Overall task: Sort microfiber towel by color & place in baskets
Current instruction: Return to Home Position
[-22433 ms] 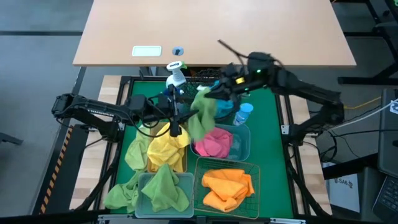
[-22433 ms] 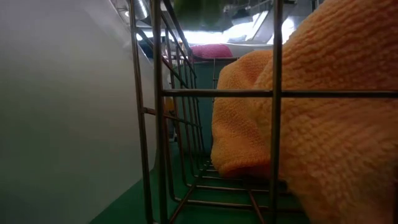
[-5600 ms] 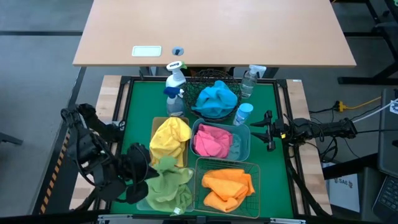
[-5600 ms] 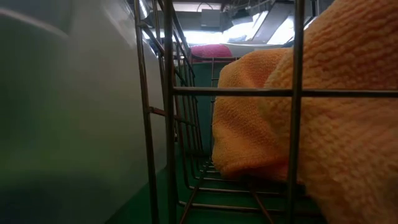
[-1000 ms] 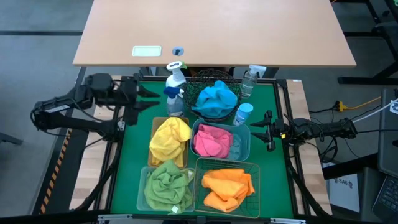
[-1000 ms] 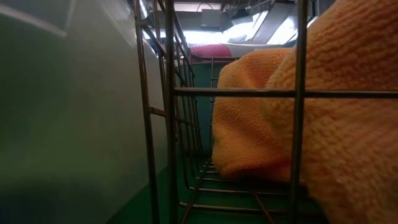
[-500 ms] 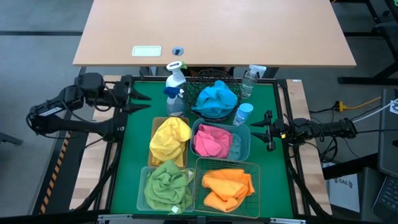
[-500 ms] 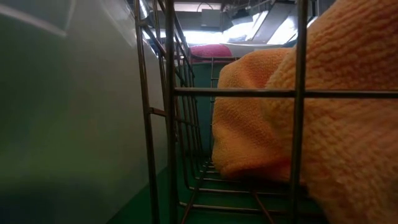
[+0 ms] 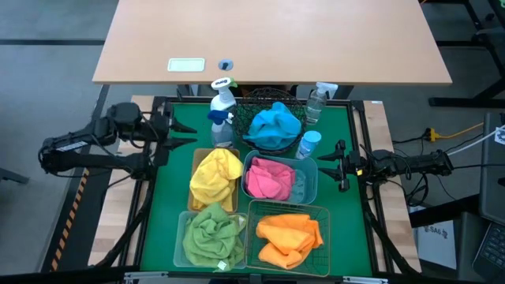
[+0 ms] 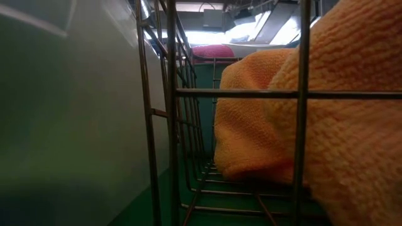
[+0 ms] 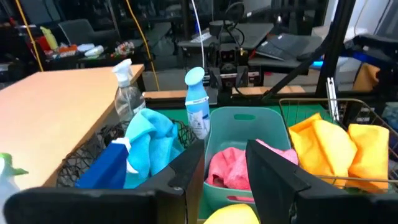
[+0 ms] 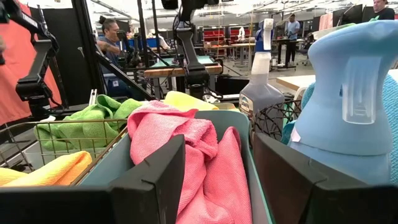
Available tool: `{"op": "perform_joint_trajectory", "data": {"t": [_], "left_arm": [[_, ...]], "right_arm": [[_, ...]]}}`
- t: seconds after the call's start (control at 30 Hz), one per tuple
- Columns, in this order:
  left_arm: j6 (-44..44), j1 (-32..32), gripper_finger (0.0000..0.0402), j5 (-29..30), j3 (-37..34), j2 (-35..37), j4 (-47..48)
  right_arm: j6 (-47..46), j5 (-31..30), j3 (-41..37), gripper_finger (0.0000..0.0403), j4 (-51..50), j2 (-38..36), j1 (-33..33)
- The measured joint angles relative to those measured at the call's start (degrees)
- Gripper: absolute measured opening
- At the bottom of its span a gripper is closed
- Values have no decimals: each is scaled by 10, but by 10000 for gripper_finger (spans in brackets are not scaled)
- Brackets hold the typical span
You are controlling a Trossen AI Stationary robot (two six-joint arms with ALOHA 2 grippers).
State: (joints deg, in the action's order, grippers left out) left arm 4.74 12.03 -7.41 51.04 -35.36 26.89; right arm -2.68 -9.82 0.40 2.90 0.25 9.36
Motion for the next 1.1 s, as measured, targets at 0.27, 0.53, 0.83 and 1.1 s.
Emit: {"op": "perform_joint_trajectory", "data": {"t": [0.27,0.53,0.83,1.1], "left_arm": [[-31,0,112,9,-168,113,-131],[-61,0,112,52,-265,234,-139],[-84,0,112,65,-337,338,-141],[-89,0,112,66,-386,352,-198]], "right_arm": [[0,0,0,189,0,0,0],[0,0,0,189,0,0,0],[0,0,0,189,0,0,0],[0,0,0,189,0,0,0]]}}
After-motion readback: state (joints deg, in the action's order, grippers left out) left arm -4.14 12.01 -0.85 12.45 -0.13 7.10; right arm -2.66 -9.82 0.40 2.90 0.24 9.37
